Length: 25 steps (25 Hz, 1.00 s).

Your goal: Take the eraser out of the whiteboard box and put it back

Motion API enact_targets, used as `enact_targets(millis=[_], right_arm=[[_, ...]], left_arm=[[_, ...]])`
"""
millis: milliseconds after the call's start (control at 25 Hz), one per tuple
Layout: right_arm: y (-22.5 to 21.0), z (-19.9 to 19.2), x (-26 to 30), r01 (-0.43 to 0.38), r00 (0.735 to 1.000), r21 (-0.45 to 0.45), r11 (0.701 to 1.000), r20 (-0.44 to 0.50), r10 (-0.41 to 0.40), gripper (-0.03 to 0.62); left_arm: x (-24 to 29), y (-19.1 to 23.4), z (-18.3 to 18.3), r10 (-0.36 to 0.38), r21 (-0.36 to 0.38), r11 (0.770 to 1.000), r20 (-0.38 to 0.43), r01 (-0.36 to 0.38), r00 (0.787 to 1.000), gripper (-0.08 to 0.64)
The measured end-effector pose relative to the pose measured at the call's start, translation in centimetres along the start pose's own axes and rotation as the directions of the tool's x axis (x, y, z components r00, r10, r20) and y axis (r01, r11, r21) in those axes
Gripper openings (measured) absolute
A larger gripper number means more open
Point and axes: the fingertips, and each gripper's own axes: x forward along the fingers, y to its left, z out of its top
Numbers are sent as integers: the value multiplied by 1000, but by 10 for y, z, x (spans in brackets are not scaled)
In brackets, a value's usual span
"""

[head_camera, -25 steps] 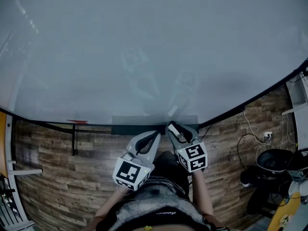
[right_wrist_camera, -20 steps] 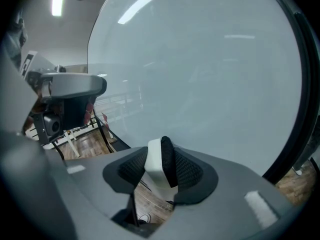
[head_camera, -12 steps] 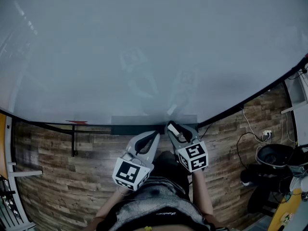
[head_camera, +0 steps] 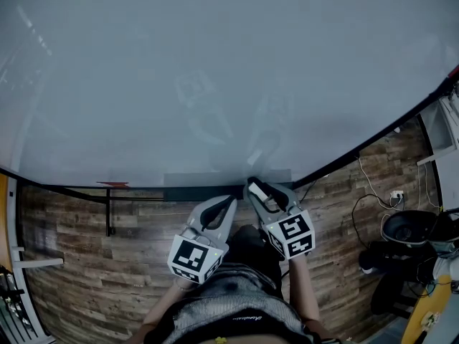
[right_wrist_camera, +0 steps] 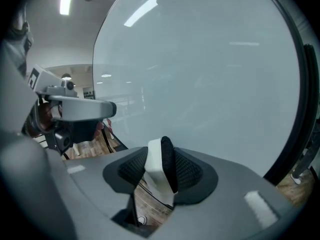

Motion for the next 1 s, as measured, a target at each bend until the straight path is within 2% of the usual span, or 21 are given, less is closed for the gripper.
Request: enact_targets(millis=[1000], right_arm=[[3,59,-36,4,998,-52,999,62,-1,166]], left_arm=[[3,-1,-2,-23,-13,1000,-7,23,1000,0]])
